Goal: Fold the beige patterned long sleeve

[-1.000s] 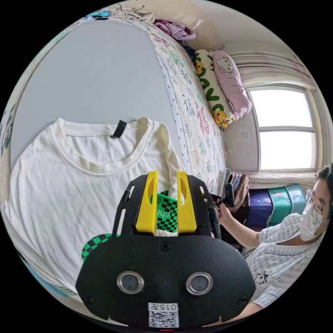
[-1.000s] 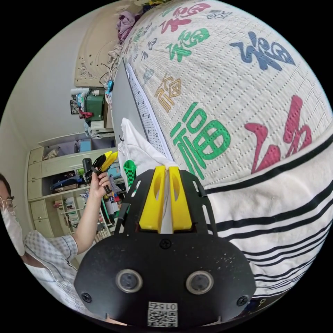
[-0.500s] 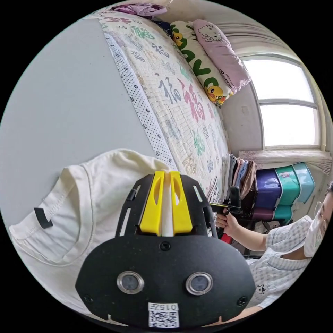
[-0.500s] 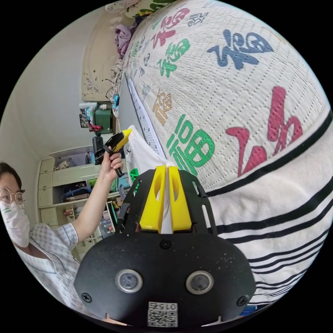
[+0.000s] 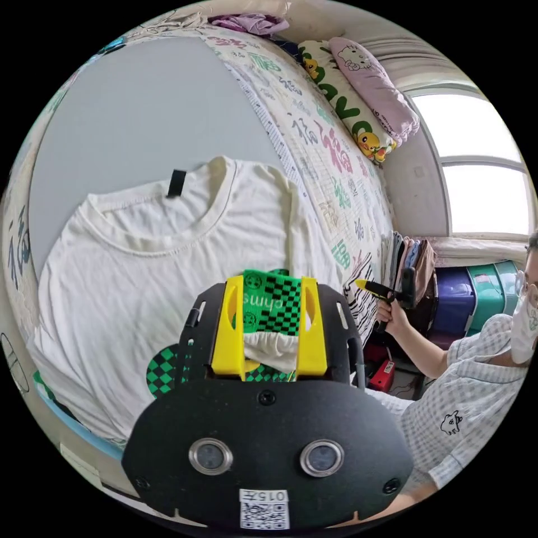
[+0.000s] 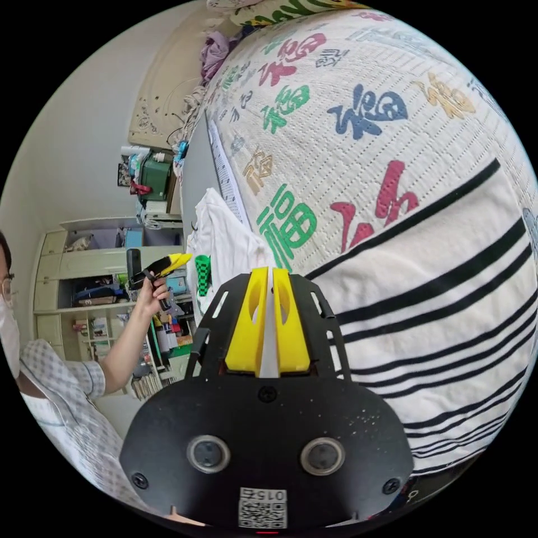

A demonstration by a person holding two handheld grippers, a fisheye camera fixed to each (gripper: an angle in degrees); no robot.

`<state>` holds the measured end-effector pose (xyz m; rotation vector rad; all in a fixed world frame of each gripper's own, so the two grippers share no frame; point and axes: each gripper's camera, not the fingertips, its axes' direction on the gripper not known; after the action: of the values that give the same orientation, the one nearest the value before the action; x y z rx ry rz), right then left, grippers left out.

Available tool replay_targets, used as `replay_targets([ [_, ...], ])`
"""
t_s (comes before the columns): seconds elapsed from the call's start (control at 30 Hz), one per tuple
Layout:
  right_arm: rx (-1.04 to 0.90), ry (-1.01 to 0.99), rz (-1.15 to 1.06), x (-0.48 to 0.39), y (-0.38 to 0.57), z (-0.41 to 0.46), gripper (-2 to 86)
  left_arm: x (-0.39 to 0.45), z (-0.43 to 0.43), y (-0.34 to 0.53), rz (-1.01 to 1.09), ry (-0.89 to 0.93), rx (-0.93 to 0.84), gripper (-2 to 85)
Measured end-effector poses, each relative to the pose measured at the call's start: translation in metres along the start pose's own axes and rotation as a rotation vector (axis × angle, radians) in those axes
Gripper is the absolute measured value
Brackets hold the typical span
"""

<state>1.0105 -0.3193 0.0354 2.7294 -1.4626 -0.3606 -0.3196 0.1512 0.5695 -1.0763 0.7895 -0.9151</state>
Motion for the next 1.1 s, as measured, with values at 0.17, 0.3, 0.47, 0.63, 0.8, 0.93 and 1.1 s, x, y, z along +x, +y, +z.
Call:
replay_targets([
  [0.17,-0.102,-0.013,-0.164,-0.039,0.048,0.031,1.1,-0.012,0.032,0.037,-0.04,0.002,-0.014,4.3],
  [0.3,-0.139,-0.061,-0.28,-0.075,0.083,0.047,2.3,-0.002,0.023,0.066,0.037,0.067,0.09,-0.3],
  [0.47,-0.164,-0.035,-0.381,-0.098,0.133,0.063,6.2,0.017,-0.018,0.163,0.071,0.129,0.215,-0.8],
  [0.63,-0.265,-0.167,-0.459,-0.118,0.175,0.112,9.8,0.008,-0.009,0.258,-0.055,0.217,0.272,-0.7],
  [0.8,-0.537,-0.037,-0.526,-0.113,0.273,0.192,10.1,-0.021,0.026,0.345,-0.345,0.276,0.325,1.4],
  [0.93,-0.503,-0.066,-0.429,-0.081,0.314,0.182,9.3,-0.039,0.017,0.365,-0.437,0.293,0.459,11.1],
  [1.1,-0.456,-0.041,-0.339,-0.041,0.355,0.147,9.1,-0.05,0.013,0.322,-0.491,0.273,0.492,12.4],
])
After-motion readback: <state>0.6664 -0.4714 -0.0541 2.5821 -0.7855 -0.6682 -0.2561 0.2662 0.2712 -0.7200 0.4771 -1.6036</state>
